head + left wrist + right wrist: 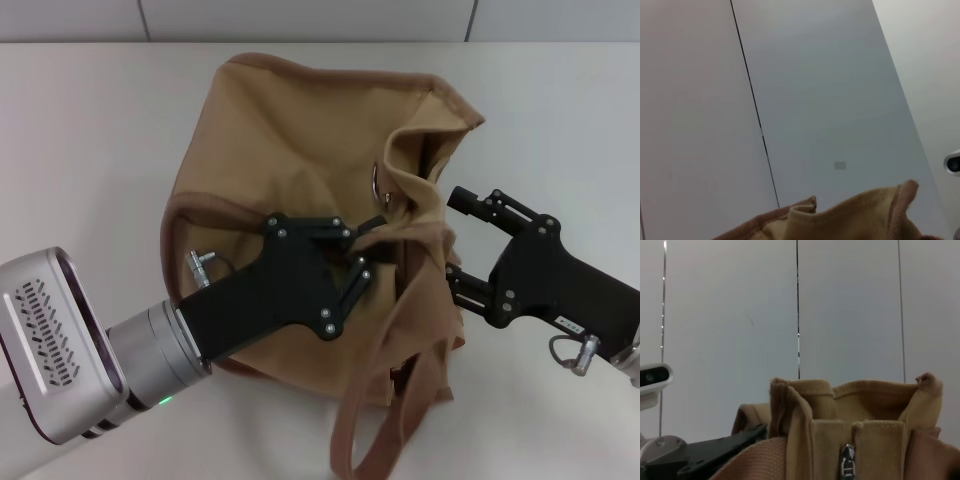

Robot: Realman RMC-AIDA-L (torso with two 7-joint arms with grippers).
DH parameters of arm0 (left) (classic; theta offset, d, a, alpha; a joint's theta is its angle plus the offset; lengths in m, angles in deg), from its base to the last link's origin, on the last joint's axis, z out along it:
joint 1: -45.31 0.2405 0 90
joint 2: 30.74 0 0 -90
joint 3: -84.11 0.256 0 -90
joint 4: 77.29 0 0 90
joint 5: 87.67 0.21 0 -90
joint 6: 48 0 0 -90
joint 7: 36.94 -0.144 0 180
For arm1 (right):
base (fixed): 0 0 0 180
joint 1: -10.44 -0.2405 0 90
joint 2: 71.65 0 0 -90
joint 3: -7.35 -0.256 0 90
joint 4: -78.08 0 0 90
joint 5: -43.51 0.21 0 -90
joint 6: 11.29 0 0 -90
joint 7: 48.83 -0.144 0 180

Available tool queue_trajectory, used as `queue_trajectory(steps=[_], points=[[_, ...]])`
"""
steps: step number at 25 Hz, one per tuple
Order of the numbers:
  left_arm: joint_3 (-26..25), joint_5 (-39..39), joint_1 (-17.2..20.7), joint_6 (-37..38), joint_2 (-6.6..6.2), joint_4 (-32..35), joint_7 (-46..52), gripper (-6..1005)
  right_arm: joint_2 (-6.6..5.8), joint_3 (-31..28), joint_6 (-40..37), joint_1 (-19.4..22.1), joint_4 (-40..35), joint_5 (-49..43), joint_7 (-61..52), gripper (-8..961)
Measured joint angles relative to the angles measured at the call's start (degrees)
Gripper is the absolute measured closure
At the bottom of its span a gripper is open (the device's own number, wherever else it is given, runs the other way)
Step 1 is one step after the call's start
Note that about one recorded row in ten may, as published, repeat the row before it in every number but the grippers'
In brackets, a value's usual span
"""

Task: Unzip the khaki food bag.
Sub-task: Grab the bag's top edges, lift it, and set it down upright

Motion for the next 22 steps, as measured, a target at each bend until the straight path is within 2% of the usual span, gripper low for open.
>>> queue_trajectory(steps=[5,13,22], points=[[0.1,0.0,0.2,0.0,0.0,-0.8,-0.2,926,0.09,-1.3,1.1,-0.2,1.6,0.8,1.0,207],[0.1,0.1,0.1,-0.1,0.0,-0.8,-0.1,926,0.18,-8.2,2.7,0.8,5.9,1.4,7.4,206],[0.1,0.1,-0.2,-0.2,0.0,-0.8,0.0,926,0.18,-7.5,2.7,1.2,6.8,1.0,11.4,209]])
